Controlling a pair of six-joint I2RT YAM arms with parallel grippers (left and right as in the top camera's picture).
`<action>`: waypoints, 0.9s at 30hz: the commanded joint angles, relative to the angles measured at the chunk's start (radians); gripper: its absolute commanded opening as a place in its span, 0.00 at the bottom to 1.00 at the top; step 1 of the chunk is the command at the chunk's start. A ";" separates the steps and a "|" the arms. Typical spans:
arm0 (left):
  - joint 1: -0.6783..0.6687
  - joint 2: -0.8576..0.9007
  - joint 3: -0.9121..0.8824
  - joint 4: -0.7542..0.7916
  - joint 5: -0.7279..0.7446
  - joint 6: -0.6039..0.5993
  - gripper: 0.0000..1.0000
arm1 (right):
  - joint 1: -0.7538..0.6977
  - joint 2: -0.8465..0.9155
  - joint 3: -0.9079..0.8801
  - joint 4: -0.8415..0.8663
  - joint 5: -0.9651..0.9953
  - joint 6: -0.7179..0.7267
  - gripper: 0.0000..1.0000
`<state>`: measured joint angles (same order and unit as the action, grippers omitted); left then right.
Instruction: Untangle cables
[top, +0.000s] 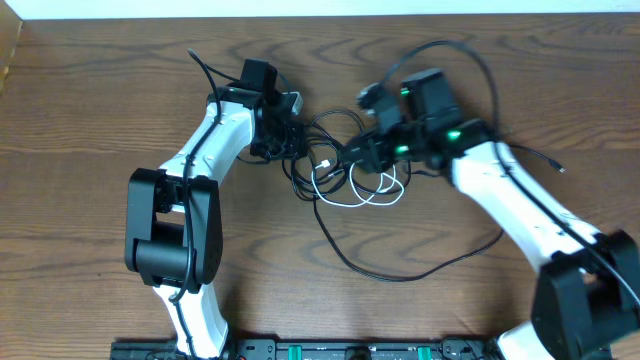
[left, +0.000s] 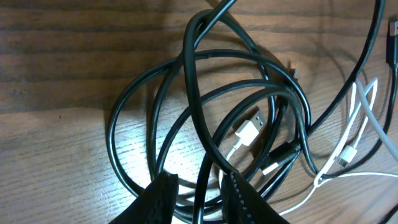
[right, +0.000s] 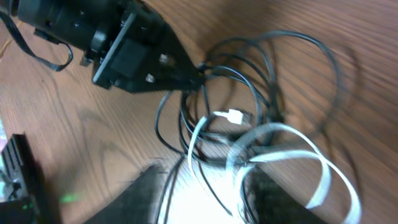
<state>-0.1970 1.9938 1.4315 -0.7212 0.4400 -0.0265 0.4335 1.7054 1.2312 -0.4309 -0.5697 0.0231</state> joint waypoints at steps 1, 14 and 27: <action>0.001 -0.017 -0.012 0.003 -0.008 0.001 0.29 | 0.084 0.069 -0.006 0.040 0.010 0.007 0.99; 0.002 -0.017 -0.012 0.005 -0.015 -0.003 0.26 | 0.183 0.211 -0.006 0.171 0.232 0.168 0.33; 0.001 -0.017 -0.012 0.017 -0.042 -0.039 0.25 | 0.228 0.288 -0.006 0.187 0.284 0.252 0.36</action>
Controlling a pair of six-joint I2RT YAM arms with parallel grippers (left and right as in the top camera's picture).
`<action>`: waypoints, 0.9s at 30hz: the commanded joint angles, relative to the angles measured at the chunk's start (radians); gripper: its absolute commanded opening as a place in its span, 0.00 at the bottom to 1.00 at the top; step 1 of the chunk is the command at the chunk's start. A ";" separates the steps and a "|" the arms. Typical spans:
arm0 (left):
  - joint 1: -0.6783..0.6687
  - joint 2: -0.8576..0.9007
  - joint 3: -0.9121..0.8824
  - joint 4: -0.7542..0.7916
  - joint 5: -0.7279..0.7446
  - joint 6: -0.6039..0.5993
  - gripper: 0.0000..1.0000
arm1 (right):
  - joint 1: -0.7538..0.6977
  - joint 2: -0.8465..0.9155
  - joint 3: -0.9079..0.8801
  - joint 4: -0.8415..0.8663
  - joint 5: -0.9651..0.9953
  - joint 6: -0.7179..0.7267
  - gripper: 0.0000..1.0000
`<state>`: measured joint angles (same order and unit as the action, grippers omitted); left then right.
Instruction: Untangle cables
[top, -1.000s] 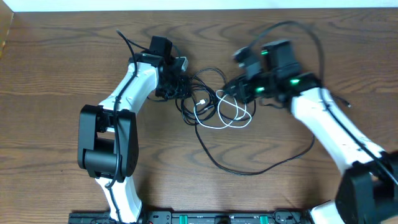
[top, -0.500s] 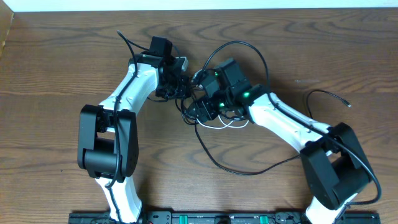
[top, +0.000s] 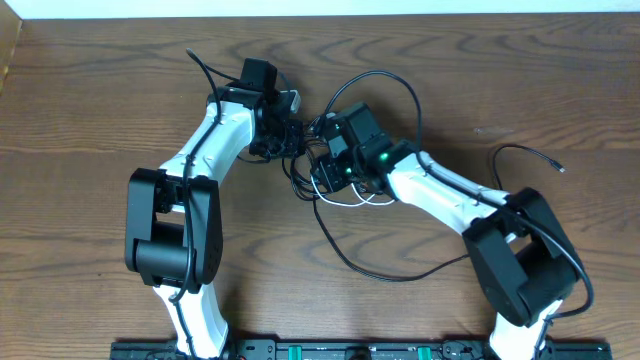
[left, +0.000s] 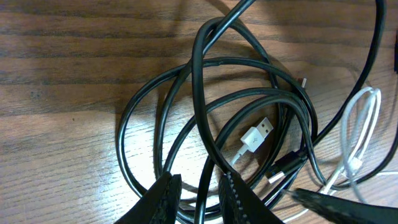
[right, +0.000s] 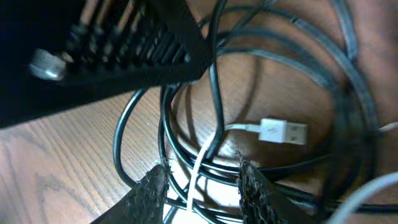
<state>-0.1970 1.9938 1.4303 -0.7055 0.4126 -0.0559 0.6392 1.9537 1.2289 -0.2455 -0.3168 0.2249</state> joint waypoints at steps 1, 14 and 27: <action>0.001 -0.017 -0.011 0.001 -0.014 -0.010 0.25 | 0.024 0.043 -0.003 0.003 0.037 0.061 0.34; 0.001 -0.017 -0.011 0.007 -0.014 -0.056 0.26 | 0.036 0.075 -0.003 -0.009 0.073 0.167 0.36; 0.001 -0.017 -0.011 0.008 -0.014 -0.078 0.26 | 0.055 0.074 0.009 -0.056 0.070 0.216 0.23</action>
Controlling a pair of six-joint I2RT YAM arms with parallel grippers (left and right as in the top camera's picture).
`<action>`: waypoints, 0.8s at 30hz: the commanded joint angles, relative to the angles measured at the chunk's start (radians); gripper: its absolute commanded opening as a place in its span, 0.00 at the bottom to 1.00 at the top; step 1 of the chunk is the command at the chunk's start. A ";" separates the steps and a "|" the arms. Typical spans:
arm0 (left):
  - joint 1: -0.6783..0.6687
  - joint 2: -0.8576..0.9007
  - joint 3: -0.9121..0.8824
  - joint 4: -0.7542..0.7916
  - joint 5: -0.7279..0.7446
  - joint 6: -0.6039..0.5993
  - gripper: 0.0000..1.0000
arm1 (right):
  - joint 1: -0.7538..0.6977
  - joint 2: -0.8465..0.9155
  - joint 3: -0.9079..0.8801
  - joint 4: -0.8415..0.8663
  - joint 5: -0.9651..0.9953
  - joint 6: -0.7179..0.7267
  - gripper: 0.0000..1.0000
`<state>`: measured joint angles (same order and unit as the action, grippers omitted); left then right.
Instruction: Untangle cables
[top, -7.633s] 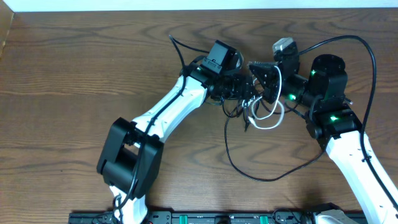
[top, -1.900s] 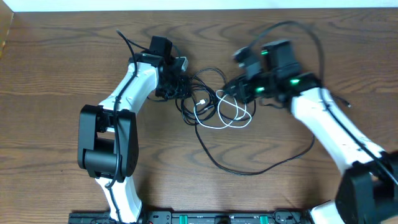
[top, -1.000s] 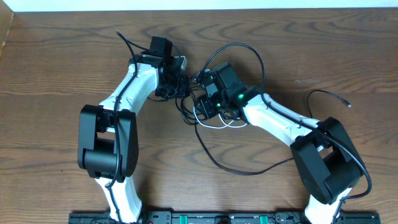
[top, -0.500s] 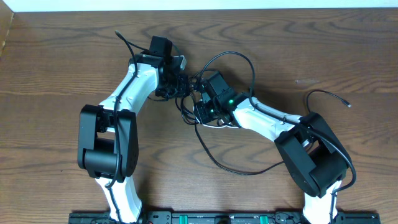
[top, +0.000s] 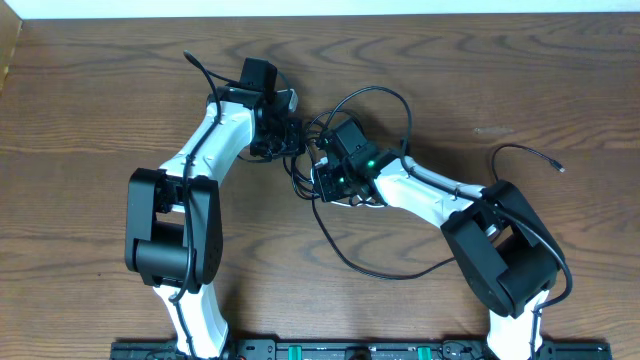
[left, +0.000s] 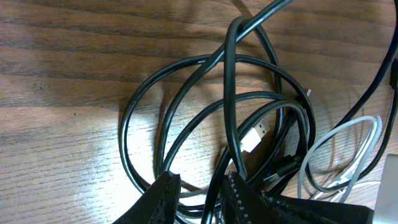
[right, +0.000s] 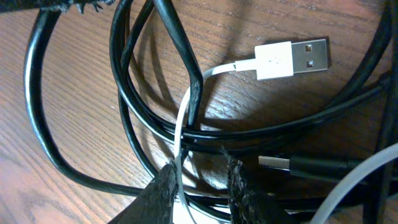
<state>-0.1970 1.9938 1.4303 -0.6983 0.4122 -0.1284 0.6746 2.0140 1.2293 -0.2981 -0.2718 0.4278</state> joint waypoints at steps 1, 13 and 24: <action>0.001 -0.017 -0.011 0.000 -0.013 -0.005 0.27 | 0.026 0.014 0.008 -0.003 0.039 0.013 0.20; 0.001 -0.017 -0.011 0.000 -0.013 -0.017 0.26 | 0.060 0.013 0.009 0.003 0.105 0.013 0.09; 0.001 -0.017 -0.011 -0.003 -0.013 -0.016 0.26 | 0.010 -0.130 0.031 0.064 -0.029 -0.116 0.01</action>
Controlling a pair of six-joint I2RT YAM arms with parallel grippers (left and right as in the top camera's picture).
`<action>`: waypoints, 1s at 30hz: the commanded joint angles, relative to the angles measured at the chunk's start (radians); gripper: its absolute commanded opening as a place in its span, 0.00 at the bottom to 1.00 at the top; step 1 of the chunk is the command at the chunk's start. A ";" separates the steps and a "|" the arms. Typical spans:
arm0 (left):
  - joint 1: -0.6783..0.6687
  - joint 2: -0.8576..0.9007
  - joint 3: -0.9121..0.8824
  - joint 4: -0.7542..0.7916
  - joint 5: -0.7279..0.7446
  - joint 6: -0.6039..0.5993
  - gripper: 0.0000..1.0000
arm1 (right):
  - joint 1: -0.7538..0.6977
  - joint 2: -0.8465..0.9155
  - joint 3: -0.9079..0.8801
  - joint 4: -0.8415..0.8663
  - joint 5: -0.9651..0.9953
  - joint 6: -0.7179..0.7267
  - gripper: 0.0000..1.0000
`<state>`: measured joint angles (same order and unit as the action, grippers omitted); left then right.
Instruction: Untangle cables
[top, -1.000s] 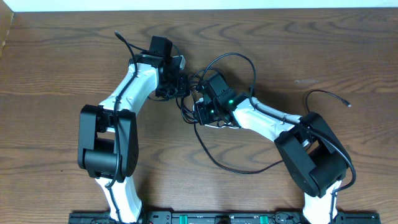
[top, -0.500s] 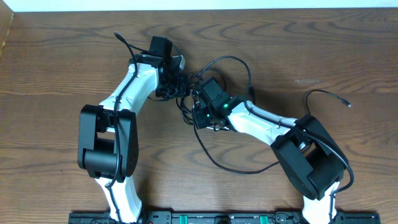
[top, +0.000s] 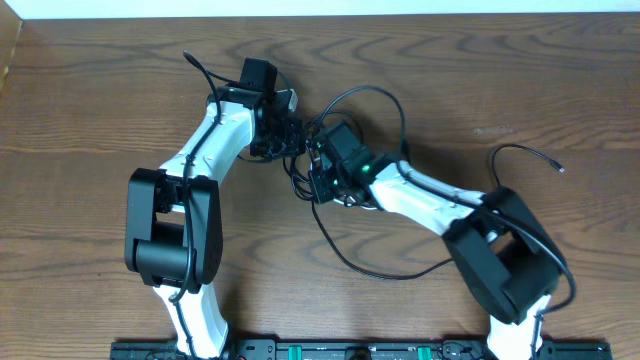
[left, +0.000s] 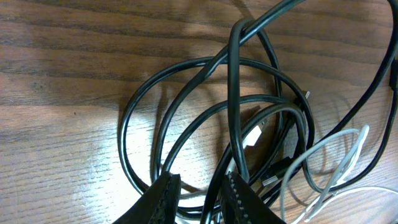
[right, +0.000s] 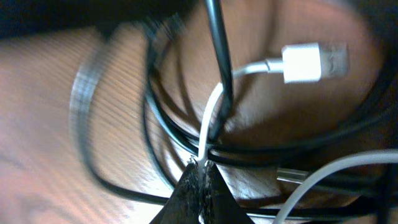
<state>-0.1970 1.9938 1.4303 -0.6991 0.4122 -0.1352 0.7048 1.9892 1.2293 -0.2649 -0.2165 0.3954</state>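
Observation:
A tangle of black cable loops (left: 205, 112) and a thin white cable (right: 208, 118) lies on the wooden table (top: 100, 100). My left gripper (left: 202, 190) sits low at the tangle's left side. Its fingers (left: 165, 196) stand apart, and one black strand (left: 235, 74) rises between them. My right gripper (right: 202, 177) is shut on the white cable just below its white USB plug (right: 308, 62). In the overhead view, the left gripper (top: 288, 135) and right gripper (top: 318, 180) meet at the tangle. A white loop (left: 345, 158) also shows in the left wrist view.
A long black loop (top: 380, 275) trails toward the table's front. Another black strand arcs behind the right wrist (top: 370, 92). A loose black end (top: 555, 165) lies at the far right. The base rail (top: 330, 350) runs along the front edge.
My right gripper's fingers stood apart on either side of the white cable; now they are shut on it. The white loop in the left wrist view has shifted slightly. The left gripper has not moved.
My right gripper was first to the right of the tangle, over the white loops. Then it was open at the tangle near the white plug, then lower with its fingers either side of the white cable. Now it grips that cable. The left gripper stayed put.

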 joint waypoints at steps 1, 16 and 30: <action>0.001 -0.017 -0.011 -0.003 -0.013 -0.009 0.26 | -0.024 -0.122 0.031 0.040 -0.101 -0.091 0.01; 0.001 -0.017 -0.011 -0.003 -0.013 -0.009 0.26 | -0.067 -0.282 0.031 -0.179 -0.071 -0.131 0.01; 0.001 -0.017 -0.011 -0.003 -0.014 -0.009 0.27 | -0.161 -0.276 0.031 -0.425 0.106 -0.248 0.43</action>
<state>-0.1970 1.9938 1.4303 -0.6994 0.4118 -0.1352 0.5423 1.7176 1.2499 -0.6868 -0.1364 0.2111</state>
